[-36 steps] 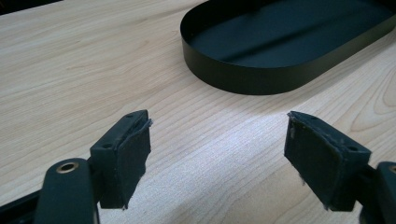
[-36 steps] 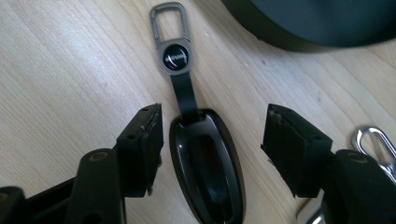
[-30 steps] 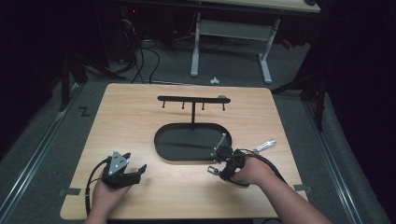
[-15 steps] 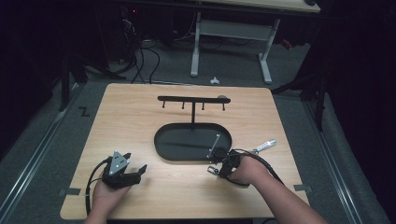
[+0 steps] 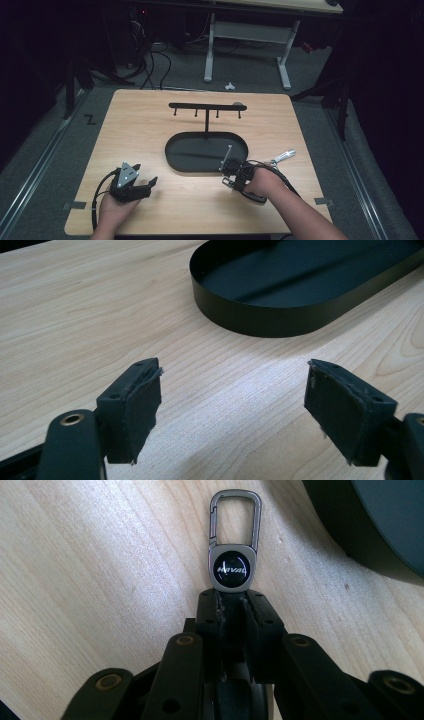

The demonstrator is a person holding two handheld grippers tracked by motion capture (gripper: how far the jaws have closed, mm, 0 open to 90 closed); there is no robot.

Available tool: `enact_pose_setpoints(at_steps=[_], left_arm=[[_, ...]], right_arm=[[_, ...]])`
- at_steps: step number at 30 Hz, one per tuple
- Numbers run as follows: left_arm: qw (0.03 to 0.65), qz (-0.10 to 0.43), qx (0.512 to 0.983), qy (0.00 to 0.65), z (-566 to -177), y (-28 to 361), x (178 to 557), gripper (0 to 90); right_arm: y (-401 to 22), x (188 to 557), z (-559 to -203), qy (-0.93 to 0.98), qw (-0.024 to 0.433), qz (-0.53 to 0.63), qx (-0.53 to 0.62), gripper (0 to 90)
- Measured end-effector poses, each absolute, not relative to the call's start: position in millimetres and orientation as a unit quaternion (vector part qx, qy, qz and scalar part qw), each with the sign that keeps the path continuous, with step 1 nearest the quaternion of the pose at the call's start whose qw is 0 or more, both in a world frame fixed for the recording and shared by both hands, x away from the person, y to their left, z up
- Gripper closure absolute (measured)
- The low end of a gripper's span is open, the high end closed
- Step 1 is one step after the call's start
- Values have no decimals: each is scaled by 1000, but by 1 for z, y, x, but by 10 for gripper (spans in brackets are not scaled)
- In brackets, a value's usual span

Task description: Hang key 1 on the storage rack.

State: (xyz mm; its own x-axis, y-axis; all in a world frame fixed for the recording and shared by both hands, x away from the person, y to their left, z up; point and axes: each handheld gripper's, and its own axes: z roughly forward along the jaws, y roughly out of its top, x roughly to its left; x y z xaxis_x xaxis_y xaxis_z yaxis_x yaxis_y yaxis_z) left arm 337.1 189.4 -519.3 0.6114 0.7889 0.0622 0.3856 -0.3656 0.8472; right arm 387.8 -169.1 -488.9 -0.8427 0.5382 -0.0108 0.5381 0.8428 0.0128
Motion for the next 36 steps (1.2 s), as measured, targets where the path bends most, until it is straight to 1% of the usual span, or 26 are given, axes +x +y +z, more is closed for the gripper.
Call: enact_pose_setpoints(at_steps=[11, 15, 18, 22, 36], left_arm=[[424, 235, 792, 371, -520, 189, 337, 234], [423, 234, 793, 370, -520, 188, 337, 235], [423, 233, 793, 371, -520, 188, 337, 235], [424, 233, 792, 372, -520, 188, 337, 235], [422, 236, 792, 373, -520, 190, 336, 235]], right_arm=[[-171, 389, -489, 953, -1, 9, 303, 805], [-167, 387, -486, 956, 6, 8, 294, 806], [-168, 387, -477, 954, -5, 21, 300, 806], [-170, 386, -466, 951, 1, 28, 308, 806], [-198, 383, -428, 936, 20, 75, 344, 807]])
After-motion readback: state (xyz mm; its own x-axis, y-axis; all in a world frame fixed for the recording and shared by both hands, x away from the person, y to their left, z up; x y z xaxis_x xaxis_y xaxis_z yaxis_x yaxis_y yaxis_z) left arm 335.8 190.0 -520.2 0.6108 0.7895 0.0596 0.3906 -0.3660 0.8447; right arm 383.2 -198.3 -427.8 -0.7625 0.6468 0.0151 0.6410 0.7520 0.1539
